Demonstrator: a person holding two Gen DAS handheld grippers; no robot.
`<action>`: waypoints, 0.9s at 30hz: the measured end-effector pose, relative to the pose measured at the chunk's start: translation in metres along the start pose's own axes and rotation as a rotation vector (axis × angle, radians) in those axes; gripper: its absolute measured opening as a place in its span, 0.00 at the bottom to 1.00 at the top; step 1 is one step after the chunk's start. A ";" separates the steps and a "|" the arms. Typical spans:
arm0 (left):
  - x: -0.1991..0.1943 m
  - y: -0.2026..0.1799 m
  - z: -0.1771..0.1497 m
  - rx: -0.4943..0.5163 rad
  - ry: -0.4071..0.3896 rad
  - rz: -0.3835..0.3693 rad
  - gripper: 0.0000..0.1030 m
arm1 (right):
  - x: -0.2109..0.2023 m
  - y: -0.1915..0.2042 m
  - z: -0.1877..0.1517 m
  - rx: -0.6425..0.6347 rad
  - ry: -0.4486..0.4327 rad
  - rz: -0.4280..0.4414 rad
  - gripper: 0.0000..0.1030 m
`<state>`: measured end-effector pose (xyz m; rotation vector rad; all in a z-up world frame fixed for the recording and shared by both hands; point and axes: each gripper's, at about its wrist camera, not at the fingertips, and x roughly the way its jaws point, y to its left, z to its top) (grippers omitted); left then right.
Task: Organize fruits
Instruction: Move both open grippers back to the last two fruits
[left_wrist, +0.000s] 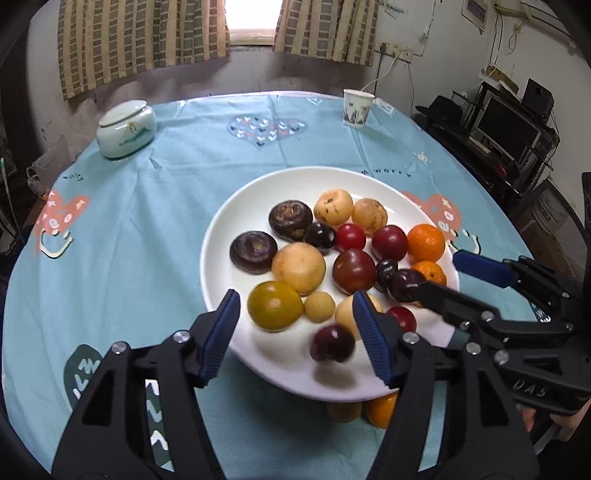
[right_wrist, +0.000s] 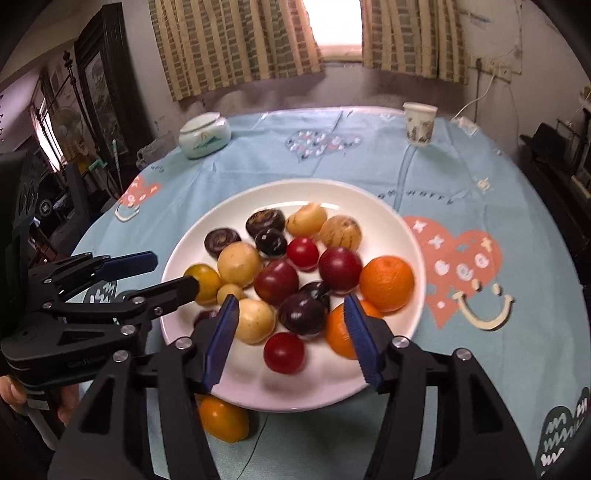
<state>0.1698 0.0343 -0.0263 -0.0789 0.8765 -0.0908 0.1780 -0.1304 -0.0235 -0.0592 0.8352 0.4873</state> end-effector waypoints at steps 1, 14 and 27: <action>-0.005 0.001 0.000 -0.004 -0.010 0.004 0.65 | -0.004 0.000 0.000 -0.001 -0.008 -0.004 0.58; -0.056 0.007 -0.062 -0.054 0.000 -0.028 0.89 | -0.055 0.009 -0.069 -0.009 0.053 0.019 0.61; -0.052 0.032 -0.127 -0.103 0.048 0.037 0.89 | -0.018 0.049 -0.101 -0.045 0.184 0.055 0.61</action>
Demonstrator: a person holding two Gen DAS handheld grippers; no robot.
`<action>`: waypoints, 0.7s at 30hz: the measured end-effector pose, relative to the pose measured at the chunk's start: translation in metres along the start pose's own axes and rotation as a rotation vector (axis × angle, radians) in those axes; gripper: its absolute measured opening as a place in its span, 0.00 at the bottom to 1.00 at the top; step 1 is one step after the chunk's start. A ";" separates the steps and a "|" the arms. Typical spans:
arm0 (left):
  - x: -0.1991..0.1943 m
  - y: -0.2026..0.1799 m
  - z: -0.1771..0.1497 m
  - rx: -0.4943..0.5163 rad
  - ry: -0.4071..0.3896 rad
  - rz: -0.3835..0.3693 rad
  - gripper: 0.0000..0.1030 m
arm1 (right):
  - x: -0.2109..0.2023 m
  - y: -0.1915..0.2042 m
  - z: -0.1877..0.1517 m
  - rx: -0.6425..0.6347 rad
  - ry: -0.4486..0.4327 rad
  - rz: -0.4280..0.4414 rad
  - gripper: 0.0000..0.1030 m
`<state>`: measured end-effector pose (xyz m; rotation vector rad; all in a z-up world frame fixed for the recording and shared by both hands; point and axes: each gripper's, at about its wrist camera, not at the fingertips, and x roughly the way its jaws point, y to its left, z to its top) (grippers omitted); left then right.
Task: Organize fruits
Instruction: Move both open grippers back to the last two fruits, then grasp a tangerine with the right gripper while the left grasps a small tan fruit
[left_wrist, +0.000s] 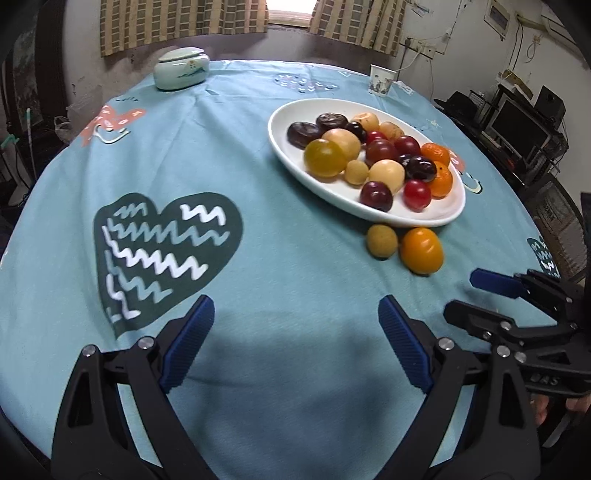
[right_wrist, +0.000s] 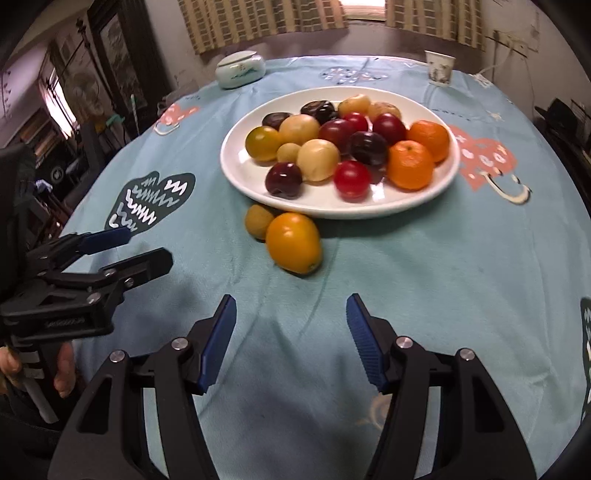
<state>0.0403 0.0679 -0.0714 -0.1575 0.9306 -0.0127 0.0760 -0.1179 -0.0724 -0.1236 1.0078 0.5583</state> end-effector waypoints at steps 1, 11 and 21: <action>-0.002 0.003 -0.001 -0.004 -0.001 0.000 0.89 | 0.005 0.004 0.004 -0.016 -0.001 -0.015 0.61; -0.007 0.013 -0.005 -0.025 0.002 -0.025 0.89 | 0.044 0.005 0.033 -0.055 0.006 -0.049 0.37; 0.014 -0.030 0.015 0.049 0.023 -0.085 0.89 | -0.009 -0.018 -0.003 0.014 -0.048 -0.040 0.37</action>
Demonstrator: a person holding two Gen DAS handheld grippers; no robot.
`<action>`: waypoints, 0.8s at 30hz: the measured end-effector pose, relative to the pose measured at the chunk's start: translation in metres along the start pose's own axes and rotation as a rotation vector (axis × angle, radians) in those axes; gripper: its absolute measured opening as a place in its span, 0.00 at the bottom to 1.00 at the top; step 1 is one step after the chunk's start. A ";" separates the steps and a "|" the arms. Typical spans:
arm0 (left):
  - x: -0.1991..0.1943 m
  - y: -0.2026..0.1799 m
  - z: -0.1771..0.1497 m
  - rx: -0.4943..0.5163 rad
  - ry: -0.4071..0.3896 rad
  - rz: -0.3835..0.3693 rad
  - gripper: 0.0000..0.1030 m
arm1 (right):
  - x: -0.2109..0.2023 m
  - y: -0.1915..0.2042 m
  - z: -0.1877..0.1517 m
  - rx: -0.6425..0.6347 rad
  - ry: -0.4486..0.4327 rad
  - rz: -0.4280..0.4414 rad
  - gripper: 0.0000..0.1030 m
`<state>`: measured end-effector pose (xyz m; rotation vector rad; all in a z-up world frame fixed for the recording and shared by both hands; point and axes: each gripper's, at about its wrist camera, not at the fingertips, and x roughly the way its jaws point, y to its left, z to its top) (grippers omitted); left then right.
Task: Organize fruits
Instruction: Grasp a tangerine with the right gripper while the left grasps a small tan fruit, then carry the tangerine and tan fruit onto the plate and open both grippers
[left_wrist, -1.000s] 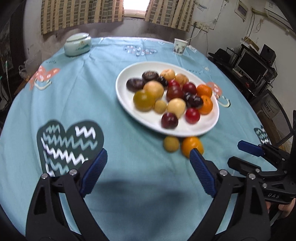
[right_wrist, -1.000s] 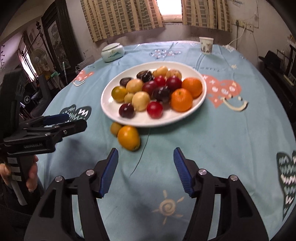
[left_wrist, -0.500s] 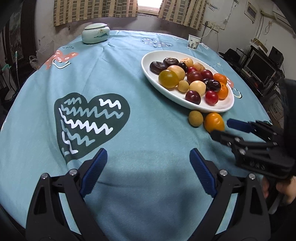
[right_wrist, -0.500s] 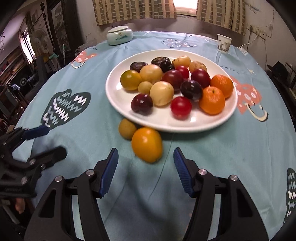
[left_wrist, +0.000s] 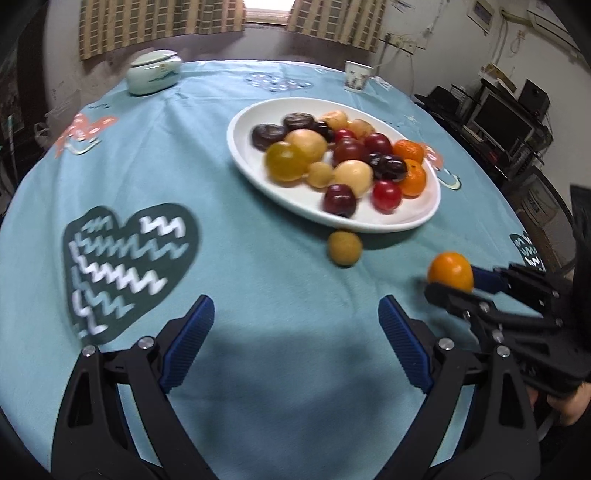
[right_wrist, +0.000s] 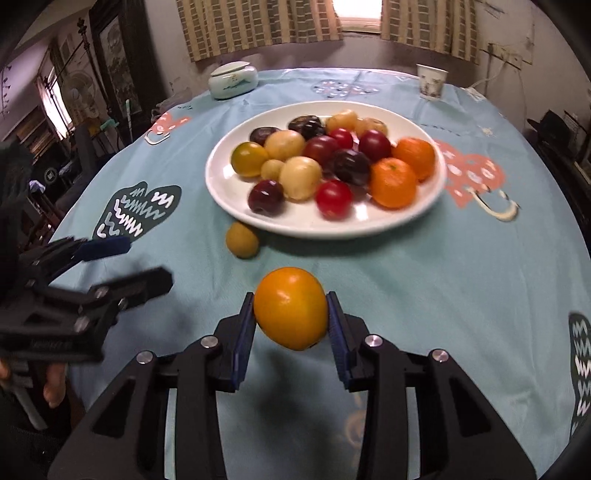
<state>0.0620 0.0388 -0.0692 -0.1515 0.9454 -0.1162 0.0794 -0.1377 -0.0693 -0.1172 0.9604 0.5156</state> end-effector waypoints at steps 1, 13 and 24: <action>0.005 -0.005 0.003 0.011 0.007 -0.004 0.89 | -0.004 -0.006 -0.005 0.016 0.002 -0.003 0.37; 0.057 -0.037 0.025 0.058 0.047 0.066 0.48 | -0.022 -0.053 -0.037 0.124 -0.022 -0.016 0.37; 0.047 -0.034 0.020 0.053 0.020 0.022 0.26 | -0.026 -0.051 -0.033 0.126 -0.030 0.010 0.37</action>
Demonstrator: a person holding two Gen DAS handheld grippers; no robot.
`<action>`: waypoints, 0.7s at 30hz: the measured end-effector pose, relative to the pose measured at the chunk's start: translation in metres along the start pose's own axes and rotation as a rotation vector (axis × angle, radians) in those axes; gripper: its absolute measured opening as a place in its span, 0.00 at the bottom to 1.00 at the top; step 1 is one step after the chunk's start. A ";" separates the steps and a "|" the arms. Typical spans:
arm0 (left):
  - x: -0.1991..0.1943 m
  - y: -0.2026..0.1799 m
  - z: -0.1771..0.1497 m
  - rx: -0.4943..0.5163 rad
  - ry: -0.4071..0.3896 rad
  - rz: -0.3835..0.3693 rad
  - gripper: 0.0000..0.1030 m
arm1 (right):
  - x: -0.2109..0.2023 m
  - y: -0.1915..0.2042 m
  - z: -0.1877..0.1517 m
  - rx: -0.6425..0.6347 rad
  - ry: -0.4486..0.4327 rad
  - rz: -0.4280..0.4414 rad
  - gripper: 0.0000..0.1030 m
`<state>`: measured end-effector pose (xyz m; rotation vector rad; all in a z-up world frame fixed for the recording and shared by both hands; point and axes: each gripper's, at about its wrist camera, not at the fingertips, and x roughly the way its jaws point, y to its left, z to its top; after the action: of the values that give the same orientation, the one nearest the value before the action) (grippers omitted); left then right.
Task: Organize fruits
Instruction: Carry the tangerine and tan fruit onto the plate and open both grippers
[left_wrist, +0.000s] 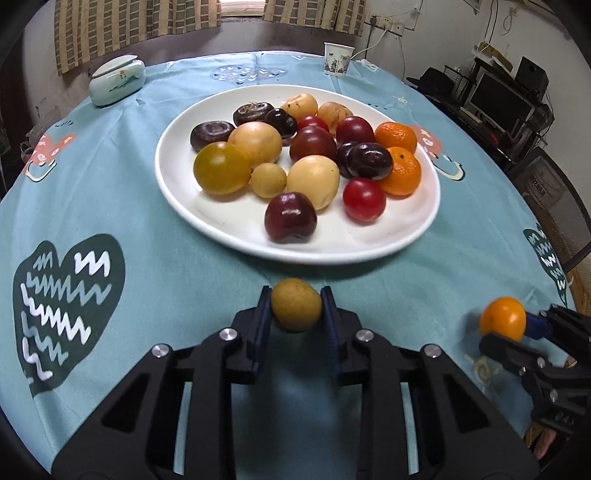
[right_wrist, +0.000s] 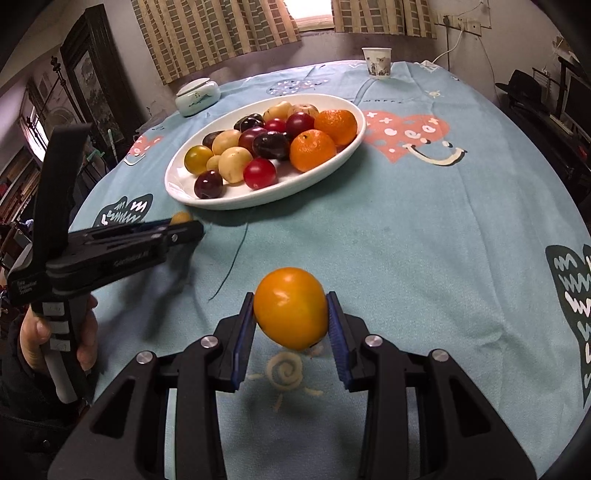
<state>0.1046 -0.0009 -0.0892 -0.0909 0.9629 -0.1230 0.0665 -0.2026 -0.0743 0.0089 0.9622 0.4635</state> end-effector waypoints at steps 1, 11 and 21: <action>-0.004 0.000 -0.002 0.000 -0.003 -0.005 0.26 | 0.000 0.001 0.001 0.001 -0.002 0.001 0.37; -0.050 0.002 -0.018 0.008 -0.057 -0.066 0.26 | 0.000 0.020 0.008 -0.023 -0.005 0.030 0.37; -0.068 0.018 0.015 -0.005 -0.121 -0.017 0.26 | -0.006 0.051 0.044 -0.113 -0.064 0.058 0.37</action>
<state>0.0798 0.0271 -0.0282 -0.1096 0.8415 -0.1291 0.0795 -0.1504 -0.0336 -0.0507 0.8732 0.5674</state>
